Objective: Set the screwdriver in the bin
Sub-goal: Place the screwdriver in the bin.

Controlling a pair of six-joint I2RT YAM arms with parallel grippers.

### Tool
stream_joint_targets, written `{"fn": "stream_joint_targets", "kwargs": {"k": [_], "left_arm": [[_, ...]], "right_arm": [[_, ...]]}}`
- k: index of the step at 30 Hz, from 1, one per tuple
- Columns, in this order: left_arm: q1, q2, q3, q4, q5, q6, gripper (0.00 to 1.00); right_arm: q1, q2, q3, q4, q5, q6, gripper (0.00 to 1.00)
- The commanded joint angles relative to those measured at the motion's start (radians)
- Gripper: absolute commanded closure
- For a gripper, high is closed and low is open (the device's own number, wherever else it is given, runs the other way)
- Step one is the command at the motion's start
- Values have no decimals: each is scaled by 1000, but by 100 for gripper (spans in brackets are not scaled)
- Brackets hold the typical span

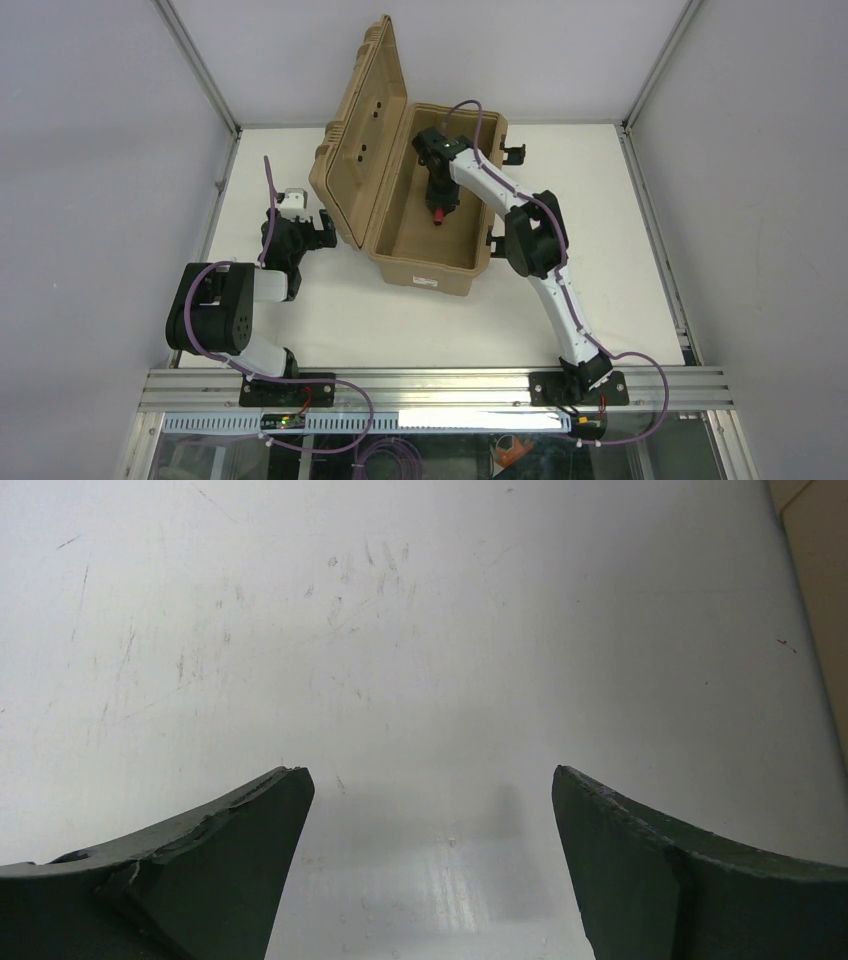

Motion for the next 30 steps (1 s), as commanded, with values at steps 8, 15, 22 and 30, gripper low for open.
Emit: {"fn": "stream_joint_targets", "kwargs": {"k": [8, 15, 22, 30], "left_arm": [[5, -29, -2, 39, 22, -11, 1], [5, -29, -2, 38, 22, -10, 1], [5, -29, -2, 37, 22, -10, 1], [5, -29, -2, 38, 22, -11, 1]], "right_arm": [[-9, 32, -6, 50, -55, -17, 95], [-20, 42, -12, 55, -78, -14, 66], [-22, 19, -3, 49, -80, -20, 53], [-21, -53, 34, 28, -60, -42, 43]]}}
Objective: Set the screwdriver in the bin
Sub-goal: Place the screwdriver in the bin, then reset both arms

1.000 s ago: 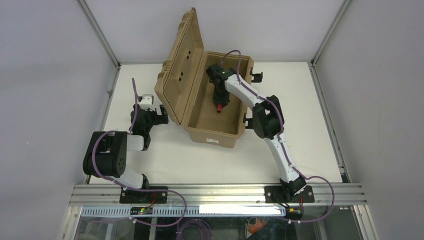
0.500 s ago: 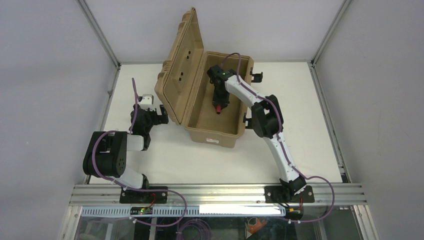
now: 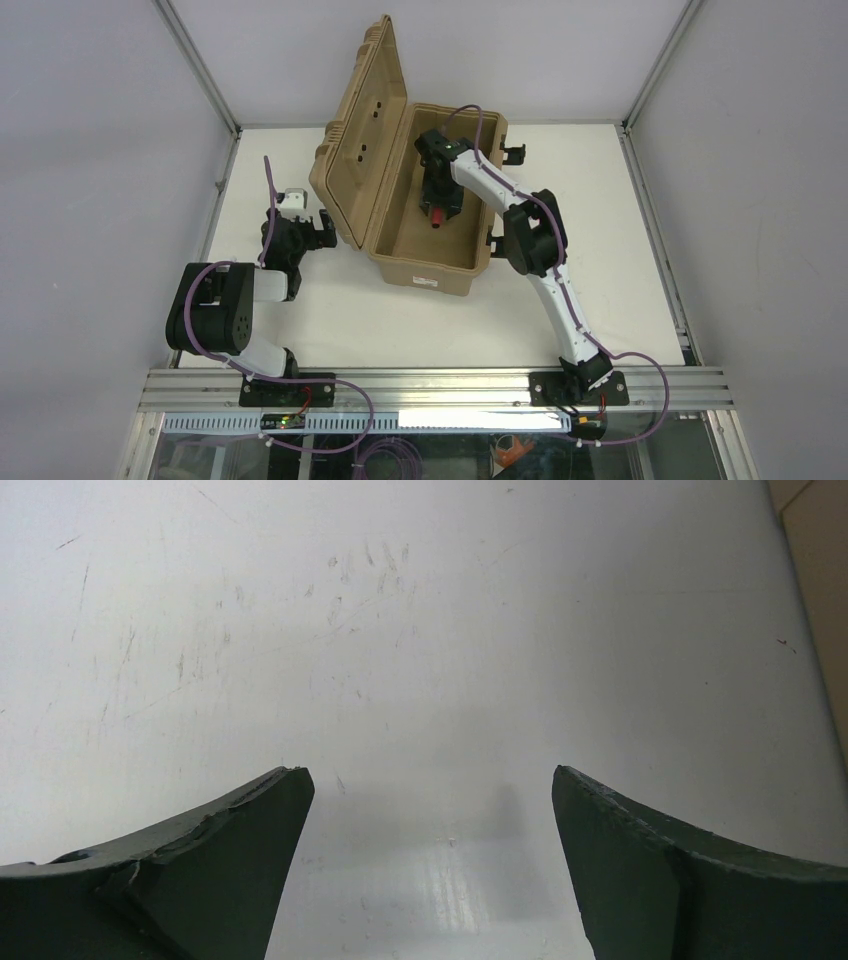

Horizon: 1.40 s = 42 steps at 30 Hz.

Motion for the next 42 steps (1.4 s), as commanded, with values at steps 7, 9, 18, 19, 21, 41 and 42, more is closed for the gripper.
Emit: {"fn": "stream_joint_targets", "kwargs": {"k": [7, 9, 18, 19, 21, 41, 42], "left_arm": [[5, -28, -3, 39, 22, -10, 1], [5, -29, -3, 38, 22, -10, 1], [5, -28, -3, 38, 22, -10, 1], [5, -28, -3, 38, 22, -10, 1], [5, -29, -3, 38, 22, -10, 1], [5, -28, -3, 38, 22, -10, 1], [5, -30, -3, 39, 22, -10, 1]], "right_arm": [[-3, -152, 67, -21, 21, -45, 33], [-3, -166, 76, -24, 17, -51, 31], [-2, -233, 117, -39, 14, -83, 17], [-3, -239, 123, -41, 15, -88, 15], [-3, -255, 134, -46, 17, -97, 10], [-43, -565, -22, 95, 115, -286, 1], [-52, -593, -55, 117, 124, -290, 0]]}}
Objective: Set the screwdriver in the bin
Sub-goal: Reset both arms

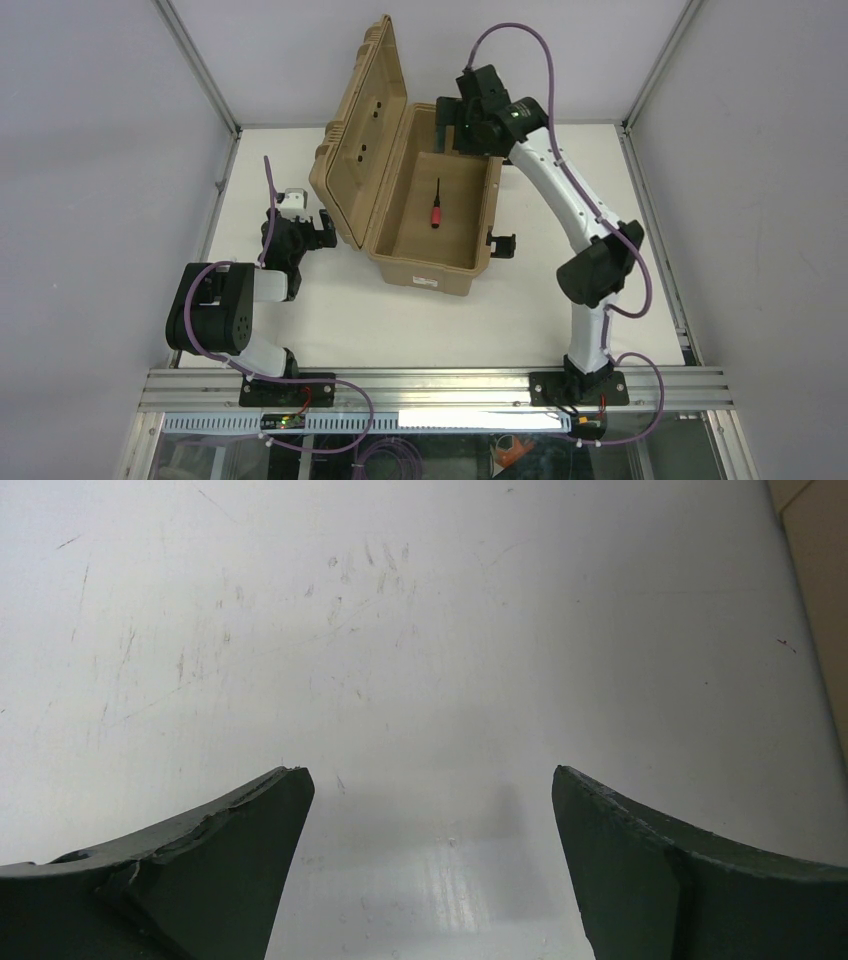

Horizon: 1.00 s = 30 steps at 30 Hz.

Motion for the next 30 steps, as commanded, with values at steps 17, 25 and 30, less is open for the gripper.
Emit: {"fn": "stream_joint_targets", "kwargs": {"k": [17, 25, 30], "left_arm": [[5, -29, -2, 38, 23, -10, 1], [5, -30, -2, 39, 22, -10, 1], [5, -29, -2, 38, 22, -10, 1]], "right_arm": [[-186, -556, -599, 423, 177, -175, 0], [-193, -712, -810, 523, 214, -238, 1], [-197, -816, -939, 597, 212, -242, 0]]}}
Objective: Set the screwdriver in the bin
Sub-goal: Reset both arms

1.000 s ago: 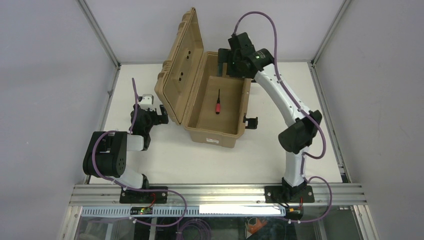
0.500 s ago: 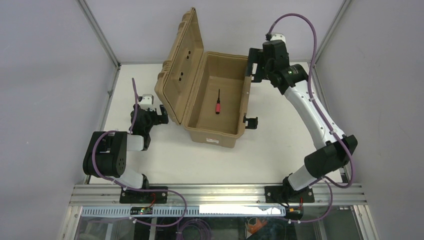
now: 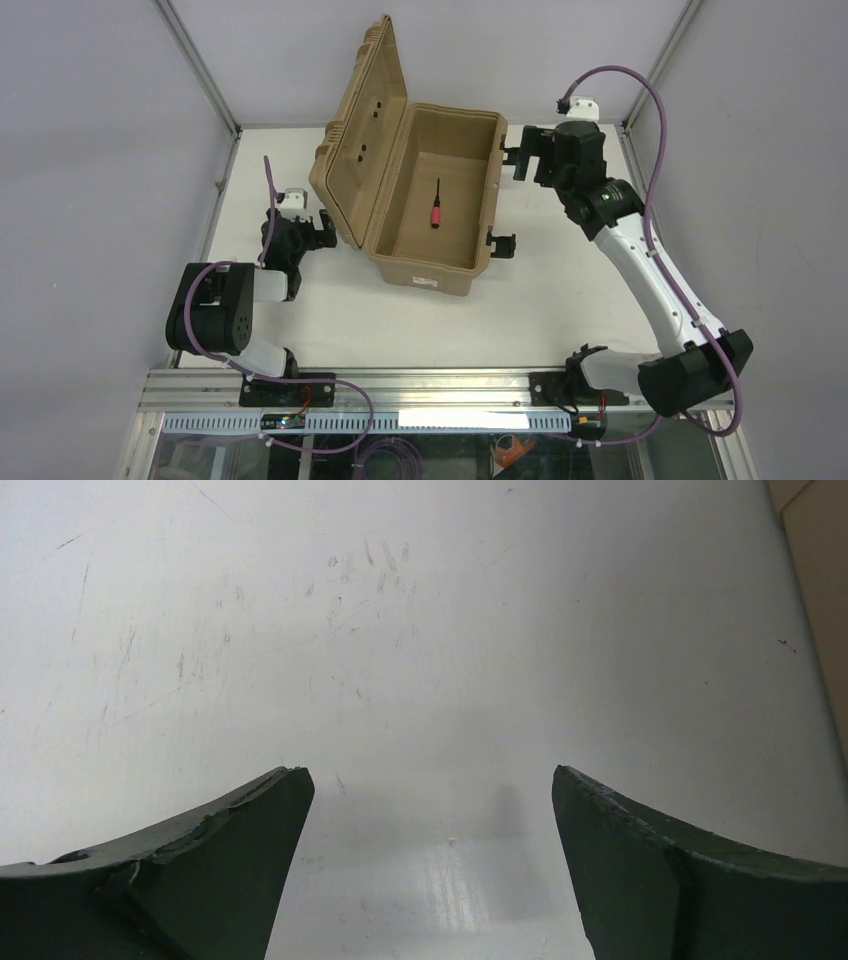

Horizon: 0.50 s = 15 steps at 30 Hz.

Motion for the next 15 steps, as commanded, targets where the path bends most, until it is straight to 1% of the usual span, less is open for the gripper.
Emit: {"fn": "stream_joint_targets", "kwargs": {"k": [1, 10, 15], "left_arm": [[5, -29, -3, 38, 22, -10, 1], [5, -28, -3, 38, 22, -10, 1], [5, -29, -3, 38, 22, -10, 1]], "right_arm": [[-6, -102, -86, 135, 29, -22, 0], [-5, -212, -309, 234, 71, 30, 1], [-6, -239, -380, 261, 88, 57, 0]]}}
